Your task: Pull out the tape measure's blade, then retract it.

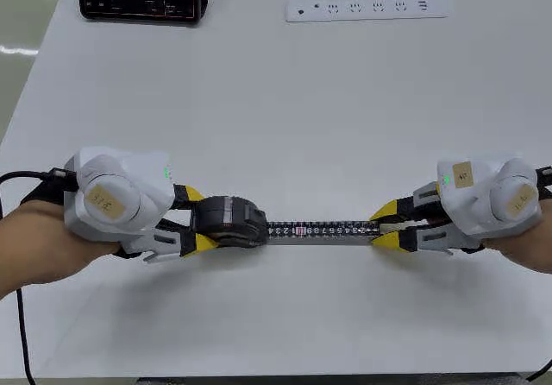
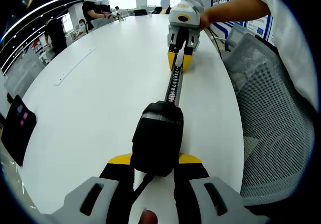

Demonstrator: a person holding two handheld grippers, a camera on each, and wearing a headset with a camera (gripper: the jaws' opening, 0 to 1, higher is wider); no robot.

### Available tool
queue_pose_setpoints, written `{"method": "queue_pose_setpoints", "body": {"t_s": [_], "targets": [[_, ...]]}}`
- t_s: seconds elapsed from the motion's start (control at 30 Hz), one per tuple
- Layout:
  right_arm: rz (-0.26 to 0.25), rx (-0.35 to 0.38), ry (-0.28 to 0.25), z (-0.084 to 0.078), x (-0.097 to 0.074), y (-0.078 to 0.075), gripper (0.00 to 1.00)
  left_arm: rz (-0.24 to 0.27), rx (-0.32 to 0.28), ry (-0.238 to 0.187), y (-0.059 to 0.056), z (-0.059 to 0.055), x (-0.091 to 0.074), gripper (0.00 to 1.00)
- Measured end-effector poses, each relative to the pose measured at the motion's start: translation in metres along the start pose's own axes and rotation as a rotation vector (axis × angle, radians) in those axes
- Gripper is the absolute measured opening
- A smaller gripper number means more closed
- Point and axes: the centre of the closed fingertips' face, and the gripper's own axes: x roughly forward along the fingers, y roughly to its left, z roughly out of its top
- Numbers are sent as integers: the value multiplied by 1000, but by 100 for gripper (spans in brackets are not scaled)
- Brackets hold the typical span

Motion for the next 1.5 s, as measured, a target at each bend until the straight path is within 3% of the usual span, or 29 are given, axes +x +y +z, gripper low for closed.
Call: {"method": "queue_pose_setpoints", "body": {"t_s": [1.5], "targets": [[-4, -13, 116, -43, -40, -6, 9, 9, -16, 3, -2, 1, 0, 24]]}}
